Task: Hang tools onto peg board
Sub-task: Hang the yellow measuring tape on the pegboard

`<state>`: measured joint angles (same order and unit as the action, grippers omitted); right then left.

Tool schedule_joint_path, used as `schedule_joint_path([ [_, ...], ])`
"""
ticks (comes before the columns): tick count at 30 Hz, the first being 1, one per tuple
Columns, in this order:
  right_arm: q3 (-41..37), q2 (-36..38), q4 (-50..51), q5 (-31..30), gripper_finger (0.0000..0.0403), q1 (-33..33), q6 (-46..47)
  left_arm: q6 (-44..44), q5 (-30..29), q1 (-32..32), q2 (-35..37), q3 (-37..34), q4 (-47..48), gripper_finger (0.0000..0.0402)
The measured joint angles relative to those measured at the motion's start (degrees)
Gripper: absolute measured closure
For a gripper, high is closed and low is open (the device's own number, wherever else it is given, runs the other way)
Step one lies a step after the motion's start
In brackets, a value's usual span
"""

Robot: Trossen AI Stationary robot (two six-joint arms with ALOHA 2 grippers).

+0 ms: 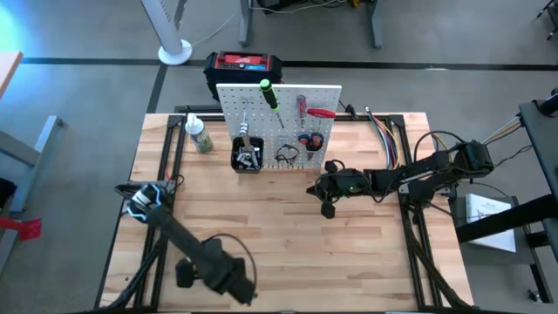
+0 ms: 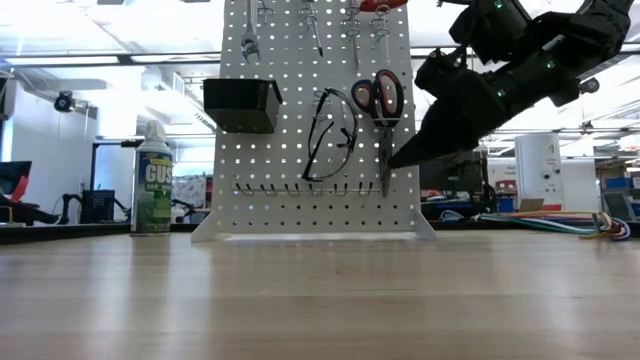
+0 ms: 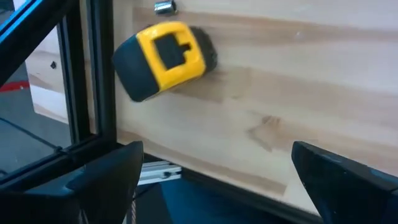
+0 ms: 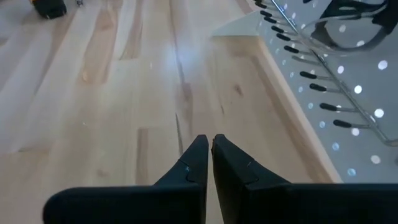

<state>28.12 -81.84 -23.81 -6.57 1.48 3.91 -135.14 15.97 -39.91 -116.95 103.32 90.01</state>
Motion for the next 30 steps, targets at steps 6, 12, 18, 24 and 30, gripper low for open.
schedule_joint_path([
  [6,-1.1,0.0,-1.23,-2.13,0.0394,-0.13,-3.47,0.11,4.28,2.03,0.4,-2.17,-0.04,0.0002],
  [12,-3.36,-0.34,-6.01,-2.51,0.0394,-1.65,-5.07,-0.86,9.76,-0.61,0.59,-6.09,0.01,0.0002],
  [18,-3.78,-1.26,-6.75,-2.51,0.0394,-3.35,-3.68,-0.88,8.39,-1.35,0.72,-11.29,-0.02,0.0002],
  [24,-3.55,-1.62,-6.94,-2.5,0.0394,-3.4,-0.77,0.46,3.26,-1.93,4.75,-18.3,-7.72,0.0002],
  [30,-3.54,-1.57,-6.78,-2.51,0.0394,-3.39,0.39,0.17,3.16,-3.07,9.03,-26.87,-16.25,0.0002],
])
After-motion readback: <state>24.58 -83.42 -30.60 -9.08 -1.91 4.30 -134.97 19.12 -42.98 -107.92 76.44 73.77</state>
